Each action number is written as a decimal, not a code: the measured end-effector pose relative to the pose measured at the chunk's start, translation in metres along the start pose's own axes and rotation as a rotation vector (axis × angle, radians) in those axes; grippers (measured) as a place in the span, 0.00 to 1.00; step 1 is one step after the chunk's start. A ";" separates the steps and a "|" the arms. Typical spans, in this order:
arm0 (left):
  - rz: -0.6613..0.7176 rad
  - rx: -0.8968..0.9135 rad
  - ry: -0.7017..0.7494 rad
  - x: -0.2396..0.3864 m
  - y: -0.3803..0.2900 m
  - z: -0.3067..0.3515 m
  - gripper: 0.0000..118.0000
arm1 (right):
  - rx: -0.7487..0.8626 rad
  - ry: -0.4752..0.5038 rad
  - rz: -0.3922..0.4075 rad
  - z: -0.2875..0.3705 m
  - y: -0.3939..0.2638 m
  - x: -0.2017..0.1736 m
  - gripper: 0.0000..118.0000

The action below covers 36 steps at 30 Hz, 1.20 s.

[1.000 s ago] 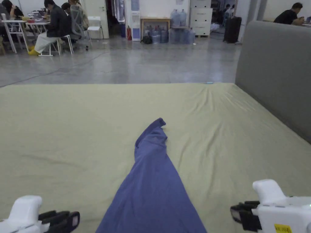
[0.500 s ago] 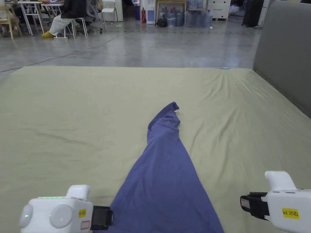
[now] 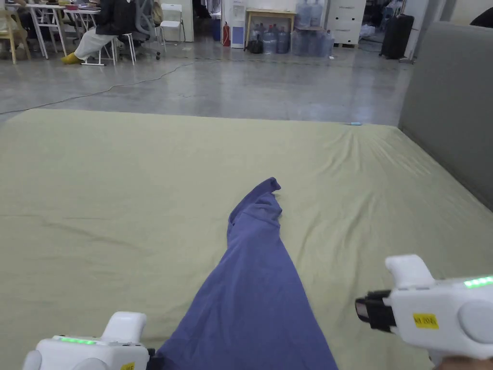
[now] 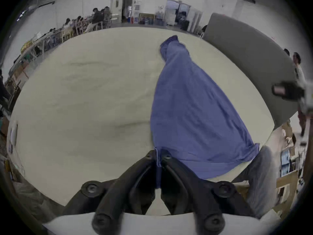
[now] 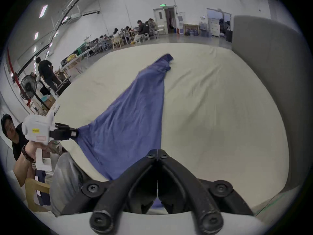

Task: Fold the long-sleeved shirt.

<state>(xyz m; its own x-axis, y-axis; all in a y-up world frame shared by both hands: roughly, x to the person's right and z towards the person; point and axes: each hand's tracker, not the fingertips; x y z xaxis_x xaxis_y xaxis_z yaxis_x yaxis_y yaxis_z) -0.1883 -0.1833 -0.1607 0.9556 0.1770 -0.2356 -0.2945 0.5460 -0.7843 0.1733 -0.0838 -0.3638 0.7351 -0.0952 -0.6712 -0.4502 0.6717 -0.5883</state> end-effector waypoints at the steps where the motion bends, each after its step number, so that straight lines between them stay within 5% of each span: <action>1: -0.012 0.007 0.001 0.000 0.003 0.002 0.00 | 0.021 0.015 0.034 -0.008 0.025 -0.005 0.00; 3: -0.023 0.032 -0.007 -0.001 0.006 0.006 0.00 | 0.039 0.044 0.081 -0.032 0.077 -0.015 0.10; 5: -0.017 0.047 -0.025 -0.002 0.010 0.007 0.00 | 0.041 0.099 0.098 -0.069 0.135 -0.022 0.60; 6: -0.012 0.053 -0.027 -0.003 0.011 0.005 0.00 | 0.040 0.103 0.097 -0.089 0.158 -0.025 0.74; 7: -0.010 0.056 -0.031 -0.003 0.012 0.003 0.00 | 0.020 0.119 0.108 -0.116 0.182 -0.029 0.74; 11: 0.017 0.053 -0.052 -0.006 0.015 -0.009 0.00 | -0.101 0.066 0.138 -0.227 0.255 -0.028 0.73; 17: 0.035 0.032 -0.064 -0.011 0.022 -0.026 0.00 | -0.232 0.015 0.171 -0.343 0.281 -0.036 0.72; 23: 0.072 0.049 -0.062 -0.019 0.026 -0.030 0.00 | -0.413 -0.054 0.189 -0.406 0.263 -0.045 0.30; 24: 0.074 0.051 -0.063 -0.019 0.025 -0.030 0.00 | -0.454 -0.043 0.208 -0.405 0.255 -0.047 0.06; 25: 0.075 0.051 -0.060 -0.020 0.026 -0.029 0.00 | -0.492 -0.043 0.243 -0.408 0.248 -0.051 0.02; 26: 0.073 0.051 -0.055 -0.020 0.026 -0.029 0.00 | -0.483 -0.069 0.276 -0.405 0.244 -0.056 0.02; 30: 0.073 0.082 -0.043 -0.026 0.029 -0.017 0.00 | -0.340 -0.065 0.178 -0.363 0.252 -0.049 0.01; 36: 0.037 0.275 0.035 -0.046 0.072 0.043 0.00 | -0.006 0.033 0.139 -0.207 0.287 -0.025 0.01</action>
<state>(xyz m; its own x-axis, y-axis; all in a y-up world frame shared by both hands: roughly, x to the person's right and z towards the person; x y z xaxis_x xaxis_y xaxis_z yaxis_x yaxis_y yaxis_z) -0.2539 -0.1169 -0.1820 0.9426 0.1750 -0.2843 -0.3160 0.7422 -0.5910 -0.0787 -0.0407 -0.6089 0.6485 -0.0263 -0.7608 -0.5492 0.6759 -0.4915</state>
